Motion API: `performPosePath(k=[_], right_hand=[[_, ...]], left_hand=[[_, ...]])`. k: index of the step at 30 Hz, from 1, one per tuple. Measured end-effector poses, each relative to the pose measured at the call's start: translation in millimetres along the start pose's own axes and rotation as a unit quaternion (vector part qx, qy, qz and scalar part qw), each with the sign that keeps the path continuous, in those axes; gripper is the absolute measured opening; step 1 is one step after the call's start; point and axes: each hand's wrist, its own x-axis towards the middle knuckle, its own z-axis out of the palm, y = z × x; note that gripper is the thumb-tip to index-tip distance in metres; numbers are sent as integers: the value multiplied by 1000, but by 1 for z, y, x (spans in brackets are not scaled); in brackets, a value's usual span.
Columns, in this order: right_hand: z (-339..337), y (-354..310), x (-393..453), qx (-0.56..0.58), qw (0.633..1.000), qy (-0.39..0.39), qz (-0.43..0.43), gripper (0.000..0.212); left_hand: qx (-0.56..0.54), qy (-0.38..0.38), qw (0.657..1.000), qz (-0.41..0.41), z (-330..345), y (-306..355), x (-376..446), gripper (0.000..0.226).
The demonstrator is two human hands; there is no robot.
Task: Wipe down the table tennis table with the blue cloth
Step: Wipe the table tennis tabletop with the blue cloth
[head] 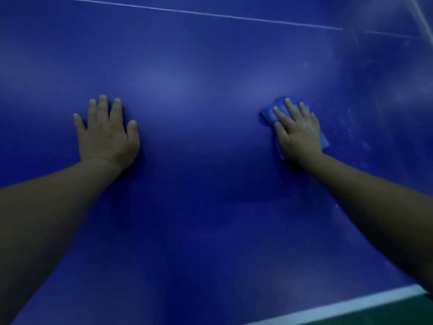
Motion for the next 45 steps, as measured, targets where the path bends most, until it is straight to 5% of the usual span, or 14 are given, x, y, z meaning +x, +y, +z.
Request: performPosePath(k=[9, 11, 13, 16, 18, 23, 28, 31, 33, 35, 37, 39, 41, 45], right_hand=[[-6, -22, -256, 5, 920, -124, -371, 43], [-7, -3, -220, -21, 953, -71, -295, 42], [-10, 2, -182, -11, 995, -32, -91, 44], [-3, -31, -162, 15, 986, 6, 164, 45], [7, -83, -182, 10, 985, 32, 172, 46], [15, -156, -315, 49, 997, -34, -50, 44], [-11, -44, -321, -21, 972, -36, 231, 47], [-11, -51, -292, -5, 933, -4, 359, 47], [-1, -97, -275, -6, 959, 10, 282, 47], [13, -145, -281, 11, 999, -10, 41, 48], [15, -162, -313, 14, 971, -74, -228, 49], [6, -127, -320, 4, 933, -115, -342, 48], [-2, -89, -305, -26, 957, -117, -264, 47], [-11, -65, -261, -5, 991, -58, 121, 46]], left_hand=[[-46, -48, 977, 201, 1, -15, -191, 69], [-18, -65, 971, 231, 6, -19, -212, 68], [-4, -77, 972, 224, 9, -20, -220, 68], [-5, -75, 974, 215, 10, -18, -221, 67], [-8, -79, 974, 213, 10, -18, -221, 68], [-12, -84, 975, 205, 11, -18, -222, 68], [-2, -87, 975, 204, 11, -18, -222, 67], [0, -87, 975, 205, 11, -18, -222, 67], [2, -86, 975, 205, 10, -17, -222, 68], [2, -85, 975, 205, 10, -18, -223, 68], [-3, -85, 975, 205, 10, -17, -223, 68], [-5, -90, 974, 206, 10, -18, -222, 68], [-4, -94, 974, 206, 9, -18, -222, 68], [2, -92, 974, 205, 9, -19, -221, 67]])
